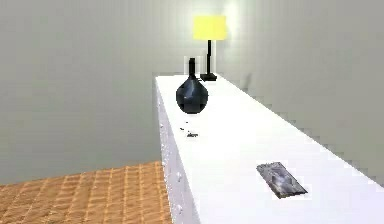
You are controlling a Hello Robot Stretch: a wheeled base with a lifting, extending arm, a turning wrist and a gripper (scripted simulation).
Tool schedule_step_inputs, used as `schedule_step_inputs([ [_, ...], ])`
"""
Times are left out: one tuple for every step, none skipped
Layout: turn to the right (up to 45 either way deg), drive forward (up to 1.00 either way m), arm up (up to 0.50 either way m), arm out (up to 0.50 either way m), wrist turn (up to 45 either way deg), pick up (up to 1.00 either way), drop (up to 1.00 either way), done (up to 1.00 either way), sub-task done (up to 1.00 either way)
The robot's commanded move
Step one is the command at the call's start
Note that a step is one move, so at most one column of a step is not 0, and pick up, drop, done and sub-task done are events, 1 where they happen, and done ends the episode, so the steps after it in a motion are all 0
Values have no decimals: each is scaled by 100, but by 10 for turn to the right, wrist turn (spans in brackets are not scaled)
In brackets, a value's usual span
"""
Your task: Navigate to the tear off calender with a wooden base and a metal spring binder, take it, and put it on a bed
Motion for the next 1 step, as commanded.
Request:
schedule_step_inputs([
  [-450, 0, 0, 0, 0, 0, 0, 0, 0],
])
